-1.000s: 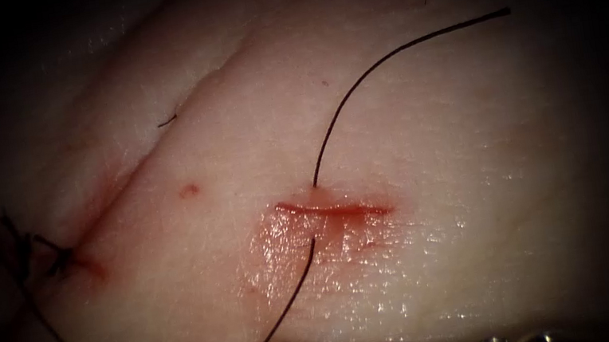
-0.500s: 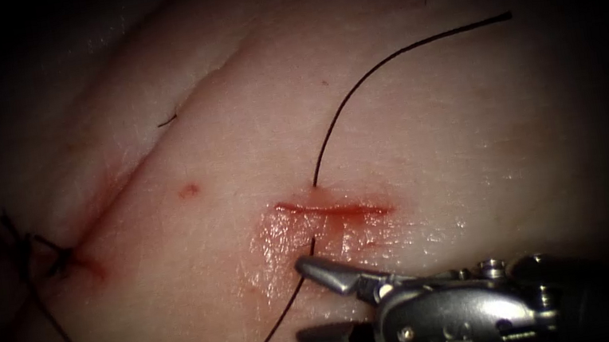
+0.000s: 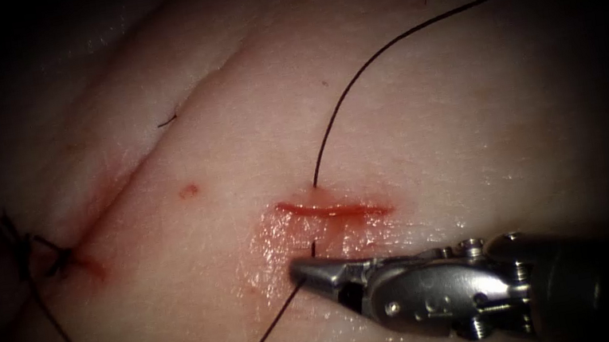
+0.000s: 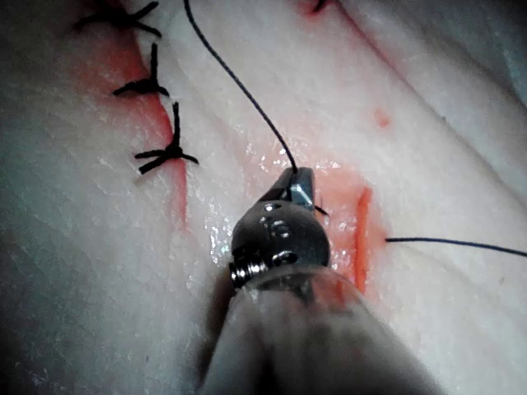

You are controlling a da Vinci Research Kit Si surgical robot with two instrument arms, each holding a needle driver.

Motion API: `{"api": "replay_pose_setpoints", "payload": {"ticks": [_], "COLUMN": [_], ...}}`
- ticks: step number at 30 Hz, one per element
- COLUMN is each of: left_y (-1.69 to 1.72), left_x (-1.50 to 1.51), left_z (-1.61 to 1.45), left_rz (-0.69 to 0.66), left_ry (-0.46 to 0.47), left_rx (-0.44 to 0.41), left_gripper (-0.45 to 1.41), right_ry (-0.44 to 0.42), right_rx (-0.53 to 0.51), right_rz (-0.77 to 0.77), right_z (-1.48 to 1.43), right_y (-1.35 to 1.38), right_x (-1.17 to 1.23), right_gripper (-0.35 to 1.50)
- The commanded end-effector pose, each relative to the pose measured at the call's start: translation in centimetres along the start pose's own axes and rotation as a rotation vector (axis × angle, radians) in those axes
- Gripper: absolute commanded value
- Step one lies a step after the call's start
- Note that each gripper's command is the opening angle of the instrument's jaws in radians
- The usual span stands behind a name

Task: Wound Closure

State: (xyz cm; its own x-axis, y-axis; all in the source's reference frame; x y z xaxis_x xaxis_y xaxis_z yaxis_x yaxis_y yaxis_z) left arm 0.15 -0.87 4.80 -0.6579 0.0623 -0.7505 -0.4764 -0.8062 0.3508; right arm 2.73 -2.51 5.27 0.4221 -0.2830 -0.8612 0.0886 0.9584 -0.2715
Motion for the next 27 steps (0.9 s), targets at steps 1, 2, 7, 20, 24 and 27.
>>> {"api": "replay_pose_setpoints", "payload": {"ticks": [1, 2, 7, 20, 24, 27], "left_y": [0.06, 0.08, 0.14, 0.18, 0.20, 0.22], "left_x": [-0.01, -0.01, -0.01, 0.00, 0.00, 0.01], "left_z": [0.07, 0.09, 0.14, 0.17, 0.20, 0.23], "left_rz": [0.002, -0.002, 0.001, 0.006, 0.010, 0.007], "left_ry": [-0.001, -0.001, -0.002, 0.003, 0.001, 0.002], "left_rx": [-0.002, -0.004, -0.016, -0.025, -0.031, -0.037], "left_gripper": [-0.45, -0.45, -0.45, -0.45, -0.45, -0.45], "right_ry": [0.014, 0.015, 0.024, 0.074, 0.086, 0.094], "right_rx": [0.008, 0.010, 0.015, 0.053, 0.062, 0.073], "right_rz": [-0.006, -0.008, -0.014, -0.051, -0.065, -0.065], "right_z": [0.03, 0.01, -0.07, -0.13, -0.13, -0.13], "right_y": [-0.06, -0.08, -0.18, -0.46, -0.52, -0.55], "right_x": [0.08, 0.12, 0.31, 0.79, 0.91, 0.97], "right_gripper": [-0.35, -0.35, -0.35, -0.35, -0.35, -0.35]}}
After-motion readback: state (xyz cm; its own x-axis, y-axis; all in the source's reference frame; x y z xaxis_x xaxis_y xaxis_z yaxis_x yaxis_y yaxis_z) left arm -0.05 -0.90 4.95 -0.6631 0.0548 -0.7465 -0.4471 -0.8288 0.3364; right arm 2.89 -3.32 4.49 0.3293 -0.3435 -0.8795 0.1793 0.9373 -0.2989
